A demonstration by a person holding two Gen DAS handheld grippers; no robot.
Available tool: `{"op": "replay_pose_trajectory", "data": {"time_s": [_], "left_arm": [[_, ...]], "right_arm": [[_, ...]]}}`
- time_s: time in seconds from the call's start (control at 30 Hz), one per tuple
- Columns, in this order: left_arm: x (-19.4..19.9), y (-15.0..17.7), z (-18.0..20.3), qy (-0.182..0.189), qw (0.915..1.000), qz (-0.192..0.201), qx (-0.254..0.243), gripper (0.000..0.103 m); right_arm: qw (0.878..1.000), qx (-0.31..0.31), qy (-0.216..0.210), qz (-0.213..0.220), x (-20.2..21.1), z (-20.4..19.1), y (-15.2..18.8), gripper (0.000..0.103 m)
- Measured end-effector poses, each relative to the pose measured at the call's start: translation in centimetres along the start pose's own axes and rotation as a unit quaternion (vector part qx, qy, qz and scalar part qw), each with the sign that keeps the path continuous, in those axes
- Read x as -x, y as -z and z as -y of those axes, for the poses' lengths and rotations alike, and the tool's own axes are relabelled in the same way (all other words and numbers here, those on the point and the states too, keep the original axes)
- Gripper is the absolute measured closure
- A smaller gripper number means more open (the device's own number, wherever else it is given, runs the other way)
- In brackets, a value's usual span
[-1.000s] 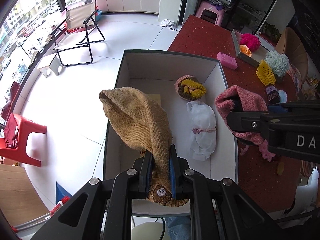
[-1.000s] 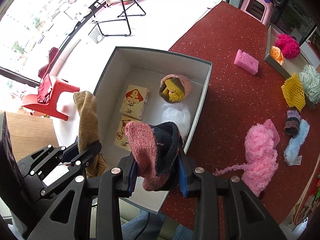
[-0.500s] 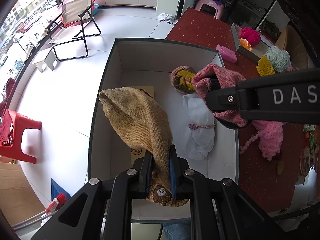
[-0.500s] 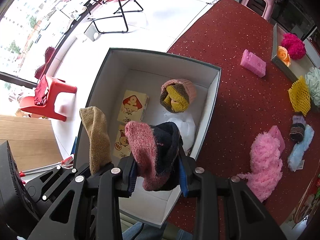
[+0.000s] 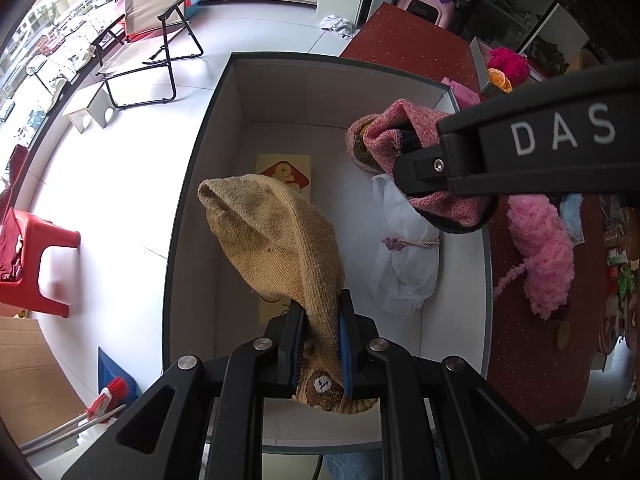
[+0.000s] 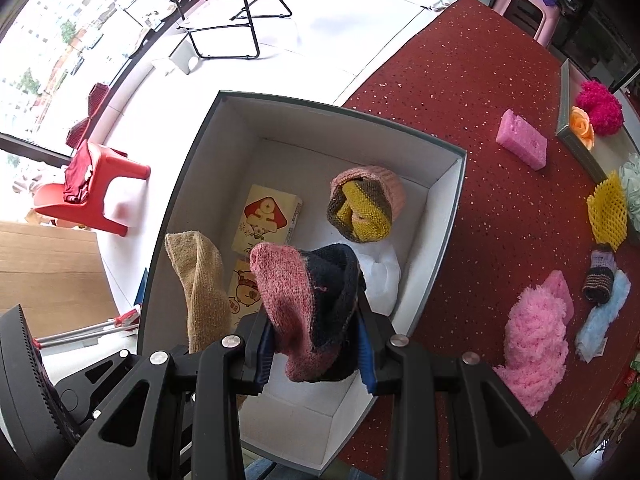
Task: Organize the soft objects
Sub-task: 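Open both grippers to drop the beanie and cuff into the box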
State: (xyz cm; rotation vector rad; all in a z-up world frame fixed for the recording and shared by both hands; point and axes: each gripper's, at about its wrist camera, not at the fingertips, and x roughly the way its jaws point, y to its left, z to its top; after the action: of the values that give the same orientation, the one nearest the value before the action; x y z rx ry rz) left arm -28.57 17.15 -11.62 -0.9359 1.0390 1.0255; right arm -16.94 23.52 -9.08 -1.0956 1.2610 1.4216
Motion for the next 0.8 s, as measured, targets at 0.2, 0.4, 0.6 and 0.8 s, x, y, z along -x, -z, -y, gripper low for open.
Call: {"op": "replay_pose_trajectory", "data": {"time_s": [0.2, 0.4, 0.6, 0.8], "left_arm": [[0.2, 0.1, 0.0, 0.007, 0.9999, 0.011, 0.006, 0.047], [1.4, 0.3, -0.6, -0.001, 0.9989, 0.038, 0.025, 0.004], [0.5, 0.7, -0.8, -0.015, 0.9992, 0.007, 0.036, 0.001], [0.0, 1.5, -0.8, -0.013, 0.9989, -0.021, 0.039, 0.001]], "right_arm": [[1.000, 0.014, 0.009, 0.004, 0.0, -0.2, 0.0, 0.061], [1.000, 0.012, 0.005, 0.008, 0.5, 0.1, 0.1, 0.026], [0.999, 0.010, 0.026, 0.029, 1.4, 0.5, 0.6, 0.001], [0.999, -0.006, 0.035, 0.040, 2.3, 2.4, 2.8, 0.000]]}}
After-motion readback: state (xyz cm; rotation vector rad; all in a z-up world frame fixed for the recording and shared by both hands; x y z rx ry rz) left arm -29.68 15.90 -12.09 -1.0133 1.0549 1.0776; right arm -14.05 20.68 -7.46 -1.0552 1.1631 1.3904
